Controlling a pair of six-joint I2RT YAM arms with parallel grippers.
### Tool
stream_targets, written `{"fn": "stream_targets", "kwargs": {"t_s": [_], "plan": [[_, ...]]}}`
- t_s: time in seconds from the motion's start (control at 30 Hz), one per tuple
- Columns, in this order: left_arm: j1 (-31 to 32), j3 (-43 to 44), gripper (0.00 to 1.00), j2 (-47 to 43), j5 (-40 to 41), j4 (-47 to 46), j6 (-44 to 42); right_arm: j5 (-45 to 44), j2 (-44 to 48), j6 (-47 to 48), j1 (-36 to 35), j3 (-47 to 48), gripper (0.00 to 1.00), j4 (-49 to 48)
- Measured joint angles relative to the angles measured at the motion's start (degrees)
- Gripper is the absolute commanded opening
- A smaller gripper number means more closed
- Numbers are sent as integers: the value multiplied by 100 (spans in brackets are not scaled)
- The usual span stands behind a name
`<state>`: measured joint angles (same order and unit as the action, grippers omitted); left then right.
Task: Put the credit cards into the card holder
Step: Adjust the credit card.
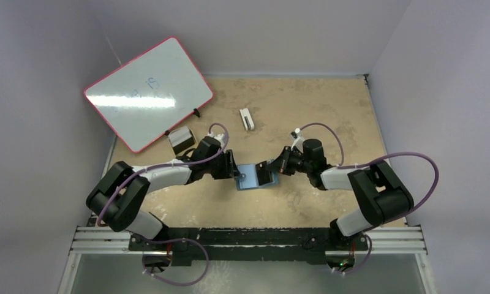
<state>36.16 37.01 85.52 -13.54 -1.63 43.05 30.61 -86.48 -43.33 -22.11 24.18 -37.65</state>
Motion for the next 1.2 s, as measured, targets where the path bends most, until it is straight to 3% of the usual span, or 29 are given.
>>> {"fn": "stream_targets", "kwargs": {"t_s": [0.67, 1.2], "plan": [[28, -319, 41, 138, -125, -684, 297, 214, -654, -529, 0, -81, 0, -780], [162, -476, 41, 136, -120, -970, 568, -59, -192, -846, 0, -483, 0, -879]]}}
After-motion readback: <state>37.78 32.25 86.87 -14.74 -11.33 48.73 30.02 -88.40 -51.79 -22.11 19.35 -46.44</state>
